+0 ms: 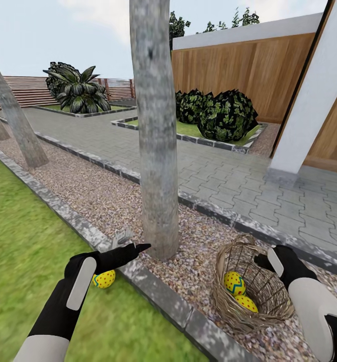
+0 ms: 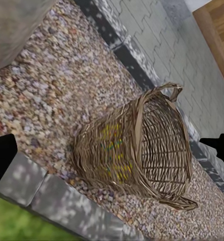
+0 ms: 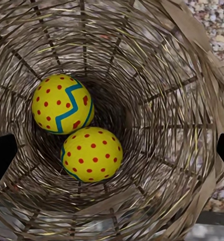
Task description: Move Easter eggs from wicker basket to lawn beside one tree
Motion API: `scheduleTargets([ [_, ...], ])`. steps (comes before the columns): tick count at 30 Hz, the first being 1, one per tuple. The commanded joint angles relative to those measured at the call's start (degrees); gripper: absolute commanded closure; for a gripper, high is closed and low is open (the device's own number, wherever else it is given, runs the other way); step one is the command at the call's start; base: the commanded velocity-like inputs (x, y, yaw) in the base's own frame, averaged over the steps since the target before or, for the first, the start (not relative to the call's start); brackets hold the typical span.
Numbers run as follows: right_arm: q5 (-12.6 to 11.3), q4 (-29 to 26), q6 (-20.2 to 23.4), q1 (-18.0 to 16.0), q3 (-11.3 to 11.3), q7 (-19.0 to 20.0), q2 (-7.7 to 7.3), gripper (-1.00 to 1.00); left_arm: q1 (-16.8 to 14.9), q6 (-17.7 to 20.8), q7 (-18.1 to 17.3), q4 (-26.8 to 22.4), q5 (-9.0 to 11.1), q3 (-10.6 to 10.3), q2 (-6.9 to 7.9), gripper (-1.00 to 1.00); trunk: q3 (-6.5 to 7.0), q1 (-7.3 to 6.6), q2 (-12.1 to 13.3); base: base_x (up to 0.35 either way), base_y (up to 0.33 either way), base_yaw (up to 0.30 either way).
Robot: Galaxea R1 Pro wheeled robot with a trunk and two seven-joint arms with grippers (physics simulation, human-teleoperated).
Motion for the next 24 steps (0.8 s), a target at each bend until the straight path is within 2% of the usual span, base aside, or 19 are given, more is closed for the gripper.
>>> scheduleTargets([
  [1, -0.5, 0.0, 0.2, 0.0, 0.0, -0.4, -0.01, -1.00, 0.0, 0.3, -0.5, 0.0, -0.3, 0.2, -0.07, -1.00, -0.06, 0.00, 0.0, 0.000, 0.000, 0.000],
  [5, -0.6, 0.1, 0.2, -0.1, -0.1, -0.4, -0.04, -1.00, 0.0, 0.3, -0.5, 0.0, -0.3, 0.2, -0.07, -1.00, -0.06, 0.00, 0.0, 0.000, 0.000, 0.000],
  [10, -0.6, 2.1, 0.4, -2.2, 0.0, -0.3, -0.09, -1.00, 0.0, 0.3, -0.5, 0.0, -0.3, 0.1, -0.07, -1.00, -0.95, 1.10, -2.0, 0.000, 0.000, 0.000],
  [12, -0.6, 3.9, 1.7, -3.4, 0.0, -0.1, -0.10, -1.00, 0.0, 0.3, -0.5, 0.0, -0.3, 0.0, -0.07, -1.00, -1.31, 1.53, -2.8, 0.000, 0.000, 0.000],
  [18, -0.2, 5.8, 4.6, -4.9, 0.1, 4.2, -0.05, -1.00, 0.0, 0.3, -0.4, 0.0, -0.3, 0.0, -0.07, -1.00, -2.39, 2.85, -5.3, 0.000, 0.000, 0.000],
  [24, 0.0, 5.7, 4.8, -5.1, 0.1, 4.9, -0.12, -1.00, 0.0, 0.3, -0.4, 0.0, -0.3, 0.0, -0.07, -1.00, -3.47, 4.17, -7.7, 0.000, 0.000, 0.000],
])
